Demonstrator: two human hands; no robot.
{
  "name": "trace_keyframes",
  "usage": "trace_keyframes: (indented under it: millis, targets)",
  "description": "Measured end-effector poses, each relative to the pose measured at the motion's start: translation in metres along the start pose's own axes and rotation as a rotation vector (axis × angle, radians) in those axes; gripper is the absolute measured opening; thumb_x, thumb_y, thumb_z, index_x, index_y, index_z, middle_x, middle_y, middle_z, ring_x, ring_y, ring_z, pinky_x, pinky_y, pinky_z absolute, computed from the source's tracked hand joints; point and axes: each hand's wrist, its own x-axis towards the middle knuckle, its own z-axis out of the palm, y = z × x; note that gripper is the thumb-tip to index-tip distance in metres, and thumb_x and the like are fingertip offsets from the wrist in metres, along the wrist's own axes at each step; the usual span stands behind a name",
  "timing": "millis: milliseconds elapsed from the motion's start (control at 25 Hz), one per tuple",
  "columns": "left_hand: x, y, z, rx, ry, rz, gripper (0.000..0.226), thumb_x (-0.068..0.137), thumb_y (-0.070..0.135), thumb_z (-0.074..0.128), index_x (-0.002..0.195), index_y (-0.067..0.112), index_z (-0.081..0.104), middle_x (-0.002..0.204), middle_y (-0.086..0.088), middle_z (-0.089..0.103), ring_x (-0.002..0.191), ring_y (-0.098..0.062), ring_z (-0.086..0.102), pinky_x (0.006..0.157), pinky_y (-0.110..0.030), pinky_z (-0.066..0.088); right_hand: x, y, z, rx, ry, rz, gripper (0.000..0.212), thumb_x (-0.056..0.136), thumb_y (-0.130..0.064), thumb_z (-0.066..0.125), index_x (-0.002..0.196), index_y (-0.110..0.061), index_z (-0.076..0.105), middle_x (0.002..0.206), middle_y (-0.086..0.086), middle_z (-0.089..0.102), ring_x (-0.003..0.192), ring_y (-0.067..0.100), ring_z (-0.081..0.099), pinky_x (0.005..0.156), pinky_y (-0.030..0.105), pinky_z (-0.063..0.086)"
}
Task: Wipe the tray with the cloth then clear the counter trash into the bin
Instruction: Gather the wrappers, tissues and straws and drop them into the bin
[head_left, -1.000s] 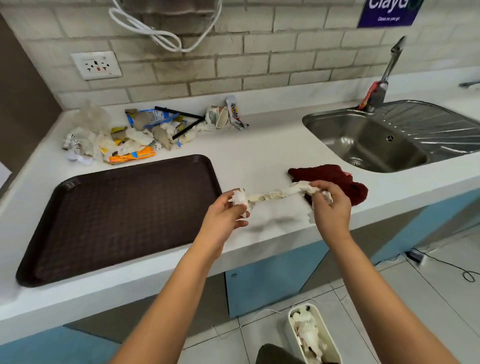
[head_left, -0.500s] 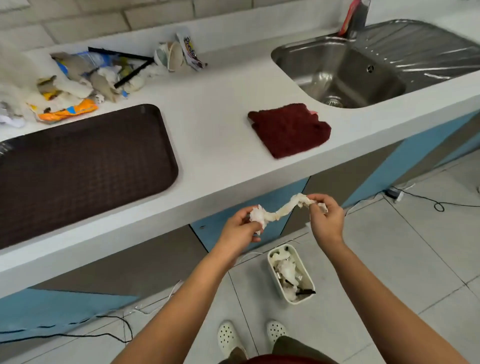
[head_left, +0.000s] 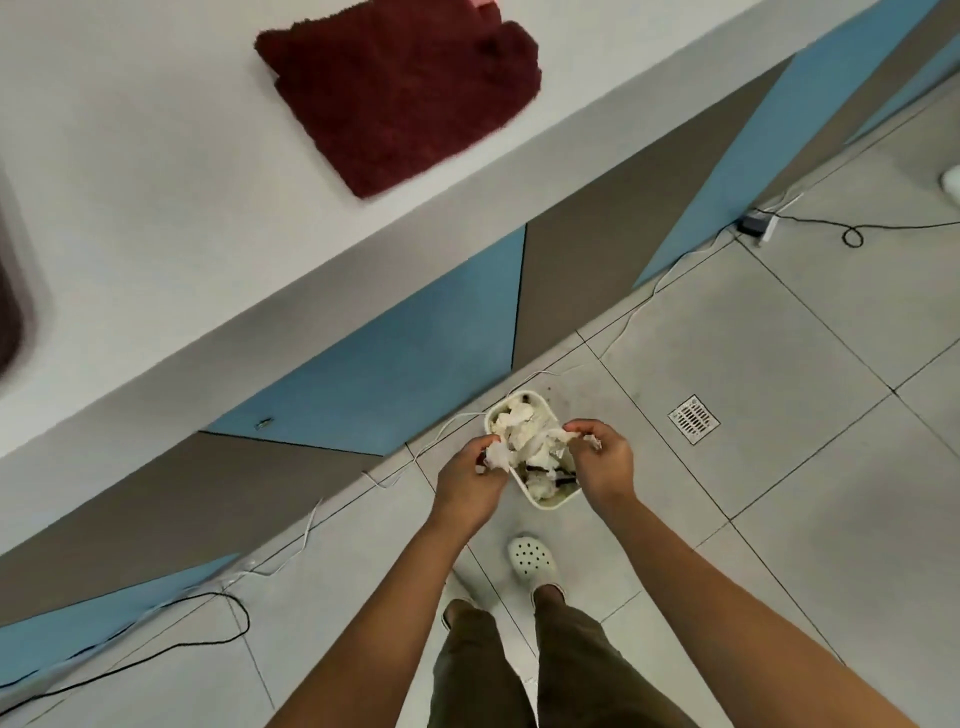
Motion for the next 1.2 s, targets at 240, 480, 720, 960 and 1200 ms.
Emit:
trace_keyframes:
  millis: [240,480,720,960,1200]
  targets:
    - [0.078,-0.052,0.044,0.035,-0.035,-0.099,0.039,0.084,0.006,0.053,0.12,0.021,0.057,0.106,0.001,0.059,0.1,-0.021,0.059,0.091,-0.039,0.051,0.061,0.073,0.025,0.04,0.055,0.243,0.028,0.078,0.005,0.053,0.074,-0.019,0.066,0.087,0.007,0.062,0.083,0.022,0.055,0.083,0.037,0.049]
    - [0.148,-0.091,0.09,0.076,-0.097,-0.191,0.042,0.084,0.003,0.053,0.123,0.016,0.055,0.116,-0.01,0.062,0.105,-0.028,0.059,0.092,-0.043,0.05,0.11,0.141,0.043,0.028,0.08,0.355,0.023,0.081,-0.001,0.056,0.077,-0.022,0.065,0.088,0.006,0.061,0.075,0.021,0.055,0.071,0.028,0.045]
    - [0.207,-0.117,0.119,0.112,-0.081,-0.215,0.045,0.084,0.007,0.053,0.128,0.017,0.052,0.12,-0.008,0.061,0.108,-0.028,0.058,0.094,-0.041,0.049,0.152,0.185,0.061,-0.051,0.005,0.352,0.022,0.084,-0.008,0.057,0.104,-0.01,0.066,0.086,0.005,0.061,0.062,0.012,0.053,0.051,0.008,0.041]
    - [0.246,-0.125,0.13,0.088,-0.2,-0.307,0.06,0.089,0.016,0.054,0.143,0.025,0.031,0.141,-0.004,0.044,0.124,-0.024,0.047,0.102,-0.043,0.043,0.17,0.203,0.069,0.003,-0.154,0.407,0.039,0.092,-0.014,0.05,0.131,-0.016,0.051,0.118,0.002,0.055,0.107,0.016,0.051,0.09,0.022,0.039]
    - [0.23,-0.143,0.12,0.037,-0.187,-0.363,0.039,0.092,0.007,0.044,0.13,0.013,0.048,0.131,-0.009,0.054,0.117,-0.025,0.054,0.099,-0.037,0.045,0.166,0.214,0.055,-0.146,-0.071,0.378,0.041,0.09,-0.01,0.047,0.13,-0.017,0.053,0.125,0.005,0.058,0.11,0.021,0.055,0.091,0.025,0.043]
